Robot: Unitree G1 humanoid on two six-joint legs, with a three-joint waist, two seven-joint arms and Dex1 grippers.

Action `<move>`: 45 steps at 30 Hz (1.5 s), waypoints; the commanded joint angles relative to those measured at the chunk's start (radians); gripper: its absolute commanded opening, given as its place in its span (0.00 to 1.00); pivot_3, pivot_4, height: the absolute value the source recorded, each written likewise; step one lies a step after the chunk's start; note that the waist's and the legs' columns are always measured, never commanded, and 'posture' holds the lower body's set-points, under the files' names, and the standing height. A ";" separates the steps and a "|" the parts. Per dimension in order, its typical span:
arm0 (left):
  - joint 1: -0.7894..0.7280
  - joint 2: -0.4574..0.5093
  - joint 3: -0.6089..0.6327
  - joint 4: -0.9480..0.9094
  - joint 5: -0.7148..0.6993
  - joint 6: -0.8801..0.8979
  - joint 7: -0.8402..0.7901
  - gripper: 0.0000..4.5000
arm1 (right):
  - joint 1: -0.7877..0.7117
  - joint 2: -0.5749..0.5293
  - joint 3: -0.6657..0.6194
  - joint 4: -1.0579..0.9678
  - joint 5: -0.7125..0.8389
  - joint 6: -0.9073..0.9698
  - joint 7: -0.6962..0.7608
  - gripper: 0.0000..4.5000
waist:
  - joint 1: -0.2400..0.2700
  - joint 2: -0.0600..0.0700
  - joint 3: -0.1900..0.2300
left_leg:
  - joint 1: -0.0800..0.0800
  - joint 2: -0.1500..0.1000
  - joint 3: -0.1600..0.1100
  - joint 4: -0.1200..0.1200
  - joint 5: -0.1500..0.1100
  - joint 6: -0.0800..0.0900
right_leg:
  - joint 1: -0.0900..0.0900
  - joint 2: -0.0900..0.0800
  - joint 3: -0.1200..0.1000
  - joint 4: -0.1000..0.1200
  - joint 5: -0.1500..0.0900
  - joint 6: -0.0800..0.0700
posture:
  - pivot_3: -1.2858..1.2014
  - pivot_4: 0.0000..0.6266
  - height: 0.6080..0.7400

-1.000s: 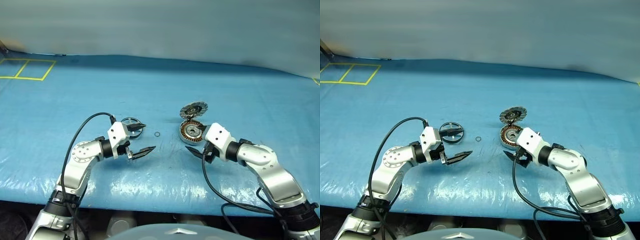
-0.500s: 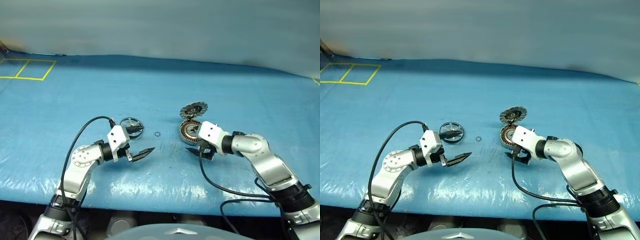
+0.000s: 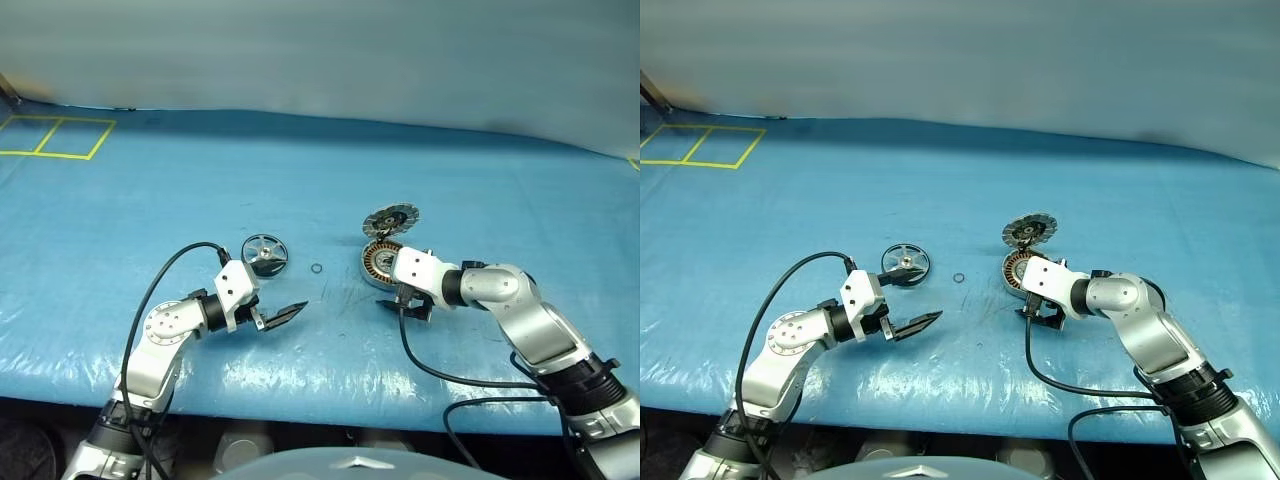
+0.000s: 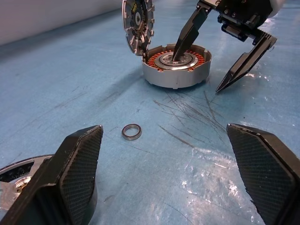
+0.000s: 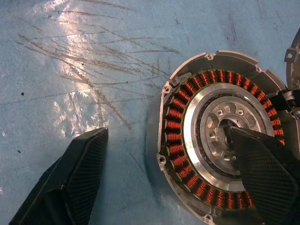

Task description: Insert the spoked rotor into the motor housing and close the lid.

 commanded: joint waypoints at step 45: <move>-0.077 -0.038 -0.059 0.065 0.013 -0.037 -0.017 1.00 | 0.071 0.088 0.110 -0.402 0.040 0.566 -0.087 0.57 | -0.002 -0.003 -0.002 | 0.001 0.001 0.000 0.002 0.000 0.001 | 0.001 0.000 -0.001 0.000 0.000 -0.002 | 0.52 0.24 1.00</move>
